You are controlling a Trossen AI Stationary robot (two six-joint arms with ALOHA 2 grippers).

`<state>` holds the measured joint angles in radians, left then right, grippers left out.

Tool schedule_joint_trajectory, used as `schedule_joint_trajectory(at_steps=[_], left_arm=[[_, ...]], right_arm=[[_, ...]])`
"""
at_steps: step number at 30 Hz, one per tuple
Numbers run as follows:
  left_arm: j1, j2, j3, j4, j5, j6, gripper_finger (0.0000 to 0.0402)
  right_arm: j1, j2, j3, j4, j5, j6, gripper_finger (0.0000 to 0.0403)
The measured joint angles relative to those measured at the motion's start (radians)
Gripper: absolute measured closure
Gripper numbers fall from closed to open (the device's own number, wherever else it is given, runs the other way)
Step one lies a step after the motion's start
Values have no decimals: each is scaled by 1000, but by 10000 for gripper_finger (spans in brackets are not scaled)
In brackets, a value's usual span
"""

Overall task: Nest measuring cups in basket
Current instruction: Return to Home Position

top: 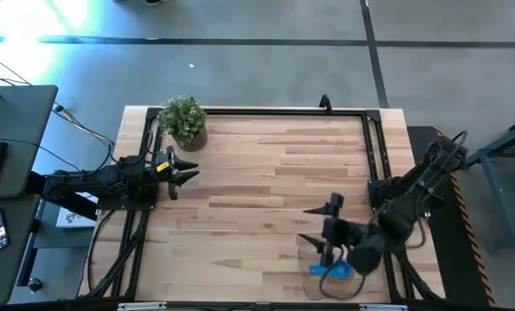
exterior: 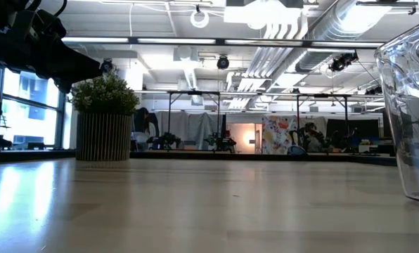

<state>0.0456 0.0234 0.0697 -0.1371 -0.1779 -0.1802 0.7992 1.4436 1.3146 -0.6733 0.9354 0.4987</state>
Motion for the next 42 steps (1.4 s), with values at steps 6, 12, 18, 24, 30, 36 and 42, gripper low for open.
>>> schedule_joint_trajectory(at_steps=[6, 12, 18, 24, 30, 36, 42], left_arm=[[0, 0, 0, 0, 0, 0, 287], [0, 0, 0, 0, 0, 0, 287], [0, 0, 0, 0, 0, 0, 287], [0, 0, 0, 0, 0, 0, 287], [0, 0, 0, 0, 0, 0, 287], [0, 0, 0, 0, 0, 0, 287], [0, 0, 0, 0, 0, 0, 287]], right_arm=[[-135, -98, -221, 398, -238, -236, 123], [-315, -238, -505, 753, -503, -319, 123], [-415, -449, -718, 889, -622, -427, 123], [-441, -779, -931, 877, -624, -447, 123], [-441, -1084, -1093, 871, -571, -545, 123], [-441, -1305, -1153, 718, -539, -601, 123], [-441, -1442, -1154, 523, -570, -605, 123]])
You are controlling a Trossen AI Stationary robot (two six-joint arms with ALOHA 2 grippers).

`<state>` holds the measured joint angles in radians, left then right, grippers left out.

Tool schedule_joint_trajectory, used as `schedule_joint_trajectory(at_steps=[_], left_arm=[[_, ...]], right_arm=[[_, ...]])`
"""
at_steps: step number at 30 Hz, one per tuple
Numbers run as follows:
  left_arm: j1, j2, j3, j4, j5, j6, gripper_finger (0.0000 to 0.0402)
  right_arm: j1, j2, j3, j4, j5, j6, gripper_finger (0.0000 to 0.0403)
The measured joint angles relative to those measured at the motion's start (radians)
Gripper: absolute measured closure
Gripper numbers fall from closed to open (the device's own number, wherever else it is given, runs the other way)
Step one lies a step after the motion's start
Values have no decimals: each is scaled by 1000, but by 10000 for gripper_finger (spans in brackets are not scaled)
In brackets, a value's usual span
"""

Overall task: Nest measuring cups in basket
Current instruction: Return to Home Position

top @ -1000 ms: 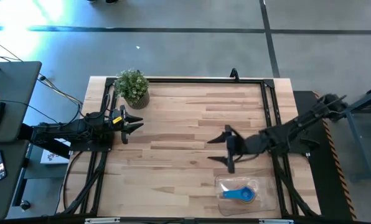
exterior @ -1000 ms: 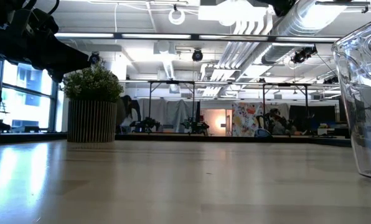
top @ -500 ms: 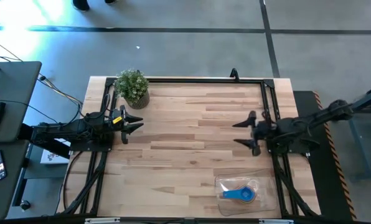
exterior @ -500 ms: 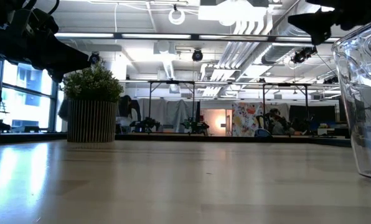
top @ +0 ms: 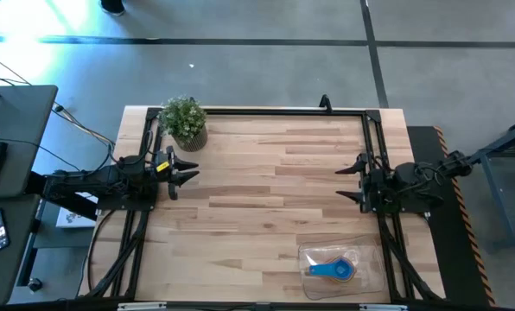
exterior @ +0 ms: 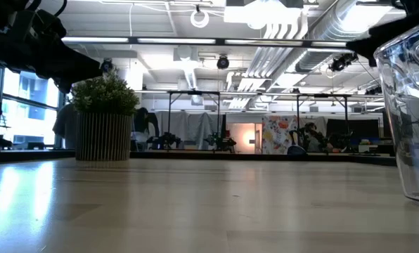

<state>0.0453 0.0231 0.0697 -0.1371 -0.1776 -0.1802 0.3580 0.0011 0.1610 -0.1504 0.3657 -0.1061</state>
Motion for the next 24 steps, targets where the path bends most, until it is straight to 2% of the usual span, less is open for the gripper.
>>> schedule_joint_trajectory(at_steps=[10, 19, 24], left_arm=[[0, 0, 0, 0, 0, 0, 287], [0, 0, 0, 0, 0, 0, 287], [0, 0, 0, 1, 0, 0, 287]], right_arm=[[0, 4, -3, -122, -21, 97, 123], [0, 27, -57, -149, -23, 354, 123], [0, 26, -56, -160, 5, 342, 123]])
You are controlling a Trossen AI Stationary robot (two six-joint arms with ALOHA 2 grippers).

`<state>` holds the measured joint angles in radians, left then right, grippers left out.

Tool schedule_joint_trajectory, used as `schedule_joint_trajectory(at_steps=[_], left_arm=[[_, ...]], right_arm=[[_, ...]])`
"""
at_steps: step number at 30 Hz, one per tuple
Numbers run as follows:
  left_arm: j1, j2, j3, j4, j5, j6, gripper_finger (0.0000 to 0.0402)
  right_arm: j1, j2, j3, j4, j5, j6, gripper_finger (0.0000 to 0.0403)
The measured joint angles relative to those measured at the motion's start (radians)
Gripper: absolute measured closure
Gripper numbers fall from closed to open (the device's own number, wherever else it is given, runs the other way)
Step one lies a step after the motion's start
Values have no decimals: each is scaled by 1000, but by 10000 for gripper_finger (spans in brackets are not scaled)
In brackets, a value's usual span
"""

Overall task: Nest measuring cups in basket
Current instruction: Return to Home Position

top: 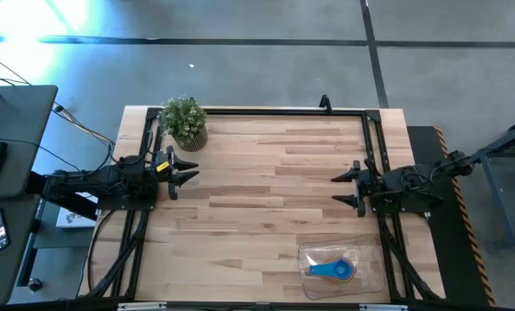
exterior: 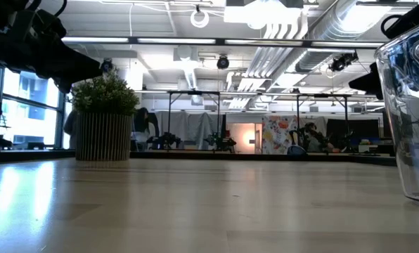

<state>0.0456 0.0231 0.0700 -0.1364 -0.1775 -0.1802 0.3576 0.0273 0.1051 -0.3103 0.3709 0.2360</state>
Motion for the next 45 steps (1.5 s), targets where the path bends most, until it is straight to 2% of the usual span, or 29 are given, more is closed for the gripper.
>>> schedule_joint_trajectory(at_steps=[45], left_arm=[[0, 0, 0, -1, 0, 0, 287]], right_arm=[[0, 0, 0, -3, -7, -9, 123]])
